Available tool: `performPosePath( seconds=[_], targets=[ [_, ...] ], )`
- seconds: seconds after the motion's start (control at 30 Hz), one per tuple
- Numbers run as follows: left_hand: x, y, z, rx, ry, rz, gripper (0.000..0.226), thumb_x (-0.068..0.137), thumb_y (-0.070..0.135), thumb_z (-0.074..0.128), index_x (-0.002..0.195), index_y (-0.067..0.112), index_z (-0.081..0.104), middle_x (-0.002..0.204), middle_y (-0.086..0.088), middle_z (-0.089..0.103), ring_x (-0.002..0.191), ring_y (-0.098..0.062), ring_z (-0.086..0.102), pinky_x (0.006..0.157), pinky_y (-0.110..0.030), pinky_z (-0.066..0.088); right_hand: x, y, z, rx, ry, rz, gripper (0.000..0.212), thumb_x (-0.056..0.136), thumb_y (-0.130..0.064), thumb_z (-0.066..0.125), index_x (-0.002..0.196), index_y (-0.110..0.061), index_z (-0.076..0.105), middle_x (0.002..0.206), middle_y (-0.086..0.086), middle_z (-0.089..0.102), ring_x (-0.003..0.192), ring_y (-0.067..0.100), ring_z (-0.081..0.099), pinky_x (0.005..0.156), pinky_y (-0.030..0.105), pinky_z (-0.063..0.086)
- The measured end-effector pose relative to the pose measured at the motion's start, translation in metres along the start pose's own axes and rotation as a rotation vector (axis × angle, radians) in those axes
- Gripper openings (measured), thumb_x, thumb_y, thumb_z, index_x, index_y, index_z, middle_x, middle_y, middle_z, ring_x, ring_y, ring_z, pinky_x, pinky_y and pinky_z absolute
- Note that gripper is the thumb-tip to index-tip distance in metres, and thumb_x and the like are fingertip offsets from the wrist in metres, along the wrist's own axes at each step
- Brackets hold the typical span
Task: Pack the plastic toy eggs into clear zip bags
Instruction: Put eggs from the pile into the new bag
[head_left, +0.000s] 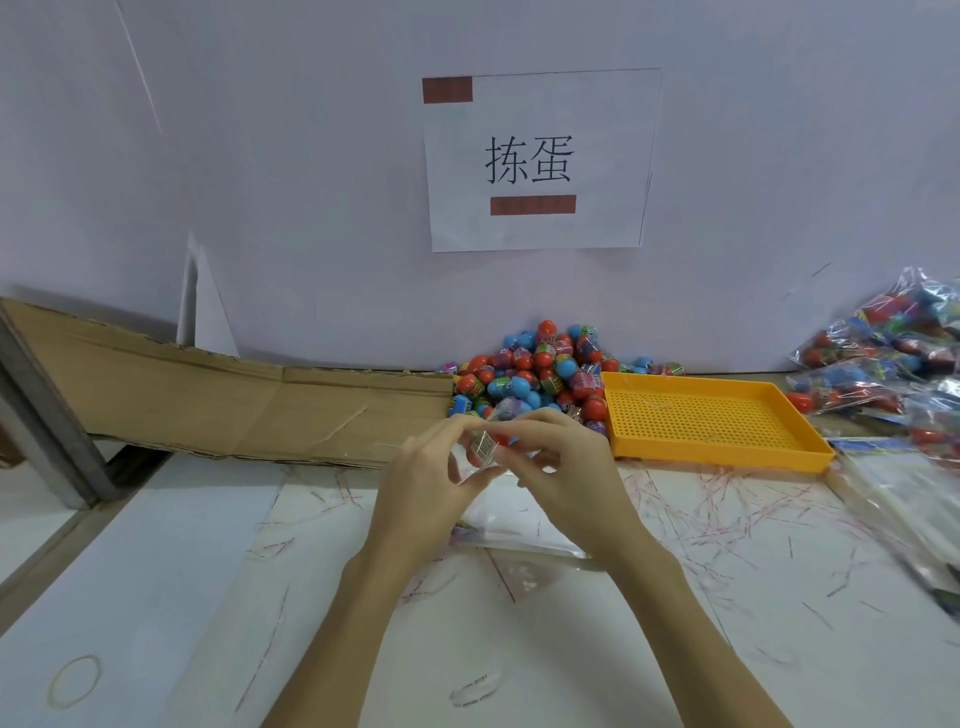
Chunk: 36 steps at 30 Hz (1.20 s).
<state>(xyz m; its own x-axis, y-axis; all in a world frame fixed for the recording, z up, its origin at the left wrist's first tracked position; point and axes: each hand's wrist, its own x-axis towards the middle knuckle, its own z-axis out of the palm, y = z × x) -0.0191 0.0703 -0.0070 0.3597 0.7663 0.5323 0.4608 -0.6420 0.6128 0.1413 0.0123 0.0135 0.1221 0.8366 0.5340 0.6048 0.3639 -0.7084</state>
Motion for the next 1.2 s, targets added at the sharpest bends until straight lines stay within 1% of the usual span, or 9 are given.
performPosePath(
  seconds=[0.27,0.47,0.57,0.7,0.8,0.9,1.0,1.07,1.2],
  targets=[
    [0.001,0.002,-0.001,0.088,-0.009,0.094,0.027,0.087,0.031,0.082,0.11,0.022,0.071,0.087,0.017,0.064,0.072,-0.014,0.058,0.068,-0.033,0.051,0.0,0.006,0.006,0.167,-0.024,0.114,0.014,0.087,-0.01,0.078,0.096,-0.02,0.075,0.096,-0.013,0.073,0.086,0.006,0.073,0.065,0.023,0.059],
    [0.0,0.002,-0.002,0.155,0.037,0.166,0.014,0.089,0.023,0.08,0.1,0.021,0.073,0.083,0.012,0.07,0.064,-0.006,0.055,0.061,-0.027,0.05,-0.002,0.001,0.008,0.129,-0.212,0.091,0.026,0.106,-0.022,0.053,0.106,-0.022,0.08,0.09,-0.024,0.074,0.088,-0.001,0.065,0.068,0.015,0.047],
    [0.0,0.001,-0.002,0.158,0.039,0.159,0.014,0.088,0.022,0.08,0.1,0.021,0.073,0.084,0.013,0.07,0.064,-0.004,0.052,0.062,-0.022,0.046,-0.002,-0.001,0.01,0.114,-0.28,0.085,0.027,0.107,-0.025,0.051,0.108,-0.028,0.078,0.1,-0.022,0.073,0.097,0.007,0.064,0.072,0.027,0.049],
    [0.0,0.002,-0.004,0.12,-0.025,0.027,0.036,0.087,0.04,0.08,0.118,0.03,0.066,0.092,0.017,0.069,0.069,-0.006,0.056,0.066,-0.019,0.044,-0.002,0.002,0.012,0.091,-0.163,0.096,0.011,0.098,-0.021,0.066,0.098,-0.023,0.076,0.092,-0.016,0.072,0.092,0.008,0.065,0.071,0.028,0.051],
    [0.001,0.002,-0.007,0.108,-0.106,-0.078,0.061,0.079,0.069,0.068,0.129,0.036,0.058,0.077,0.021,0.062,0.067,0.0,0.059,0.061,-0.009,0.04,-0.001,0.001,0.008,0.11,-0.021,0.045,0.007,0.091,-0.015,0.074,0.092,-0.022,0.074,0.089,-0.016,0.073,0.089,0.006,0.067,0.067,0.015,0.047],
    [0.002,-0.001,-0.007,0.114,-0.081,-0.128,0.067,0.071,0.08,0.059,0.12,0.035,0.062,0.067,0.018,0.056,0.061,-0.001,0.057,0.055,-0.008,0.038,0.001,0.001,0.007,0.13,0.074,0.033,0.013,0.092,-0.014,0.073,0.096,-0.026,0.075,0.092,-0.02,0.073,0.092,0.005,0.068,0.068,0.012,0.048],
    [0.004,-0.008,-0.009,0.161,0.035,-0.174,0.048,0.069,0.082,0.061,0.094,0.041,0.056,0.058,0.012,0.051,0.052,-0.005,0.049,0.048,-0.012,0.037,0.004,0.009,0.008,0.108,0.186,0.056,0.014,0.098,-0.013,0.065,0.105,-0.02,0.075,0.1,-0.017,0.073,0.099,0.004,0.067,0.077,0.015,0.051],
    [0.005,-0.011,-0.012,0.103,0.136,-0.251,0.047,0.068,0.083,0.063,0.082,0.04,0.05,0.056,0.009,0.05,0.049,-0.005,0.048,0.047,-0.014,0.037,0.005,0.022,0.009,-0.043,0.167,0.097,0.016,0.1,-0.013,0.062,0.11,-0.018,0.074,0.111,-0.012,0.071,0.107,0.003,0.061,0.089,0.018,0.049],
    [0.008,-0.014,-0.015,-0.245,0.287,-0.453,0.059,0.07,0.082,0.065,0.089,0.026,0.064,0.054,0.017,0.06,0.047,0.002,0.057,0.055,-0.03,0.05,0.004,0.045,0.015,-0.414,-0.085,0.104,0.024,0.104,-0.026,0.055,0.119,-0.021,0.073,0.127,-0.007,0.064,0.123,0.016,0.049,0.103,0.032,0.039]
  ],
)
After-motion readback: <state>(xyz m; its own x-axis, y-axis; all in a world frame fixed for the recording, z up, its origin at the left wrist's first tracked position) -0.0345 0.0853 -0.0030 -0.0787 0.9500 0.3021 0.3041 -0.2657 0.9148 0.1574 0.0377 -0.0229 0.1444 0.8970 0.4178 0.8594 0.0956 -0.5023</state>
